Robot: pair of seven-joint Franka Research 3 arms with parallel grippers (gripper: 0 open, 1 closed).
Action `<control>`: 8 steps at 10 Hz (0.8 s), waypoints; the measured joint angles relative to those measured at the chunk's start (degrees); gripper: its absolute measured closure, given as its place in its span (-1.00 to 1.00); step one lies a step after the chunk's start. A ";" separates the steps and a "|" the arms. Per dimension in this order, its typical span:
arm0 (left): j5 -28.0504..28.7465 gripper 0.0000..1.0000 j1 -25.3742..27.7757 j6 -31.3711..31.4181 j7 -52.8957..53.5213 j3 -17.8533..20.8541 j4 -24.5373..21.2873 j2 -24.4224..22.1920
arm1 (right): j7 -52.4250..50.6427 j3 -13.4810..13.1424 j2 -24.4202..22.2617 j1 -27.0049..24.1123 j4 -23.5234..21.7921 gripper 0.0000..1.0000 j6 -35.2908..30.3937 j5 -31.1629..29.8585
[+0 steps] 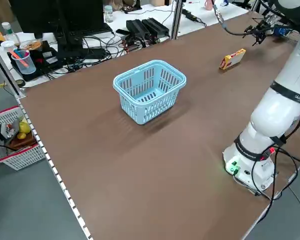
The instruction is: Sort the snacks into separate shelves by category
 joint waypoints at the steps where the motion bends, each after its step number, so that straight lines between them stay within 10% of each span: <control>1: 0.00 -1.00 0.07 0.00 0.01 0.03 0.00 0.00 | -1.77 0.63 0.97 -0.11 -0.15 -0.99 -0.03 2.51; 8: 0.00 -1.00 1.84 0.00 0.56 0.16 -0.19 0.85 | -16.85 6.47 6.35 -2.28 -1.53 -0.99 0.02 12.35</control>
